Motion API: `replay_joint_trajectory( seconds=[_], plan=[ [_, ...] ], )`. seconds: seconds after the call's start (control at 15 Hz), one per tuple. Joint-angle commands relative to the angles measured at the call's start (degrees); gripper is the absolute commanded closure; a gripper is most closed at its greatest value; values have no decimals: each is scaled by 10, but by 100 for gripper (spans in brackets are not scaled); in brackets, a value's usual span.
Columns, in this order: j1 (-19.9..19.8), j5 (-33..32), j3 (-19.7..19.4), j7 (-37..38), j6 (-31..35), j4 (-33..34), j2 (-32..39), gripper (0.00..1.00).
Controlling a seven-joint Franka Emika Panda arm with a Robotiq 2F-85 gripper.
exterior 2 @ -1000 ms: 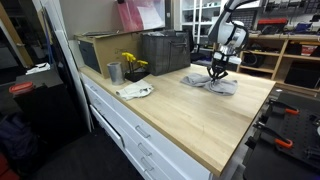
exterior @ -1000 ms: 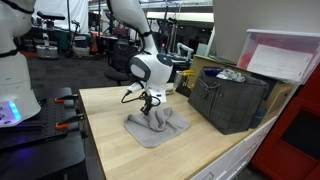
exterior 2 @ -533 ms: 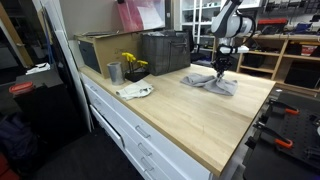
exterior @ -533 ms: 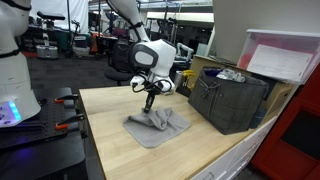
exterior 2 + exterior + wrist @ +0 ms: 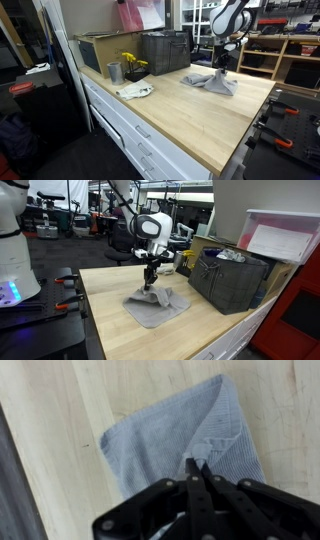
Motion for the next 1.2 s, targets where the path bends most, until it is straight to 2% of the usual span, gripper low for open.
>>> replay_joint_trajectory(
  seconds=[0.0,0.4,1.07,1.13],
  plan=[
    [20,-84,-13,-8,-23,6,-11,99],
    [24,-171,-13,-15,-32,14,-6,99],
    [19,-296,-48,23,-58,11,19,99],
    [21,-311,-53,34,-64,12,23,72]
  ],
)
